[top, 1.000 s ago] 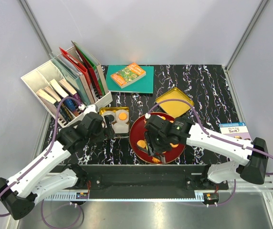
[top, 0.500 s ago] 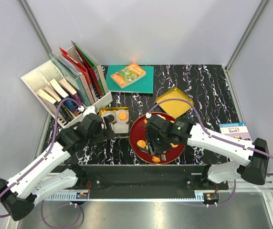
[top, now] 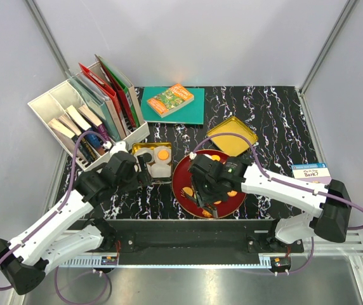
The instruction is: Pack the cookies
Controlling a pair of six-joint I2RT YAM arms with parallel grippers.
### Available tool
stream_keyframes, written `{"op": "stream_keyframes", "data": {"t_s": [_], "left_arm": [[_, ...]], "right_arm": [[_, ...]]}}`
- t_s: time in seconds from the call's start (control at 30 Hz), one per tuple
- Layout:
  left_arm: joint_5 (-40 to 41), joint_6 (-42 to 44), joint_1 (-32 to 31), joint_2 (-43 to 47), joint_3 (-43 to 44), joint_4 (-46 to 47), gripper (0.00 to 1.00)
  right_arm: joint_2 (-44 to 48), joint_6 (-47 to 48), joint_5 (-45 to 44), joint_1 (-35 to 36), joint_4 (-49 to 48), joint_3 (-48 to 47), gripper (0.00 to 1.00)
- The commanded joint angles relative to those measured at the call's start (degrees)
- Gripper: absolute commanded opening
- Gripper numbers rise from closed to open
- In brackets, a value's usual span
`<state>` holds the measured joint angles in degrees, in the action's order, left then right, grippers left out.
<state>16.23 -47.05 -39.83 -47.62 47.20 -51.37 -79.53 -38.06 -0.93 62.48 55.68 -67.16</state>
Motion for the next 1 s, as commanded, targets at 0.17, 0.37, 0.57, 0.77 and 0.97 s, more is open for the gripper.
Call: {"op": "stream_keyframes", "data": {"t_s": [0.17,0.37,0.57,0.77,0.97], "left_arm": [[-0.50,-0.06,0.02,0.59,0.26,1.28,0.99],[-0.15,0.11,0.11,0.68,0.70,1.28,0.99],[0.99,0.20,0.02,1.47,1.66,0.66,0.99],[5.56,0.11,0.02,4.28,4.48,-2.15,0.99],[6.62,-1.03,0.02,6.57,4.13,-4.43,0.99]], "right_arm": [[1.13,0.80,-2.40,0.28,2.32,-5.35,0.34],[0.34,2.38,-6.62,0.10,7.42,-15.18,0.34],[-2.38,5.01,-8.03,0.28,9.53,-22.75,0.33],[-8.88,9.23,-7.60,0.19,8.31,-28.99,0.34],[-16.27,13.01,-6.46,0.19,6.02,-34.26,0.33]]}}
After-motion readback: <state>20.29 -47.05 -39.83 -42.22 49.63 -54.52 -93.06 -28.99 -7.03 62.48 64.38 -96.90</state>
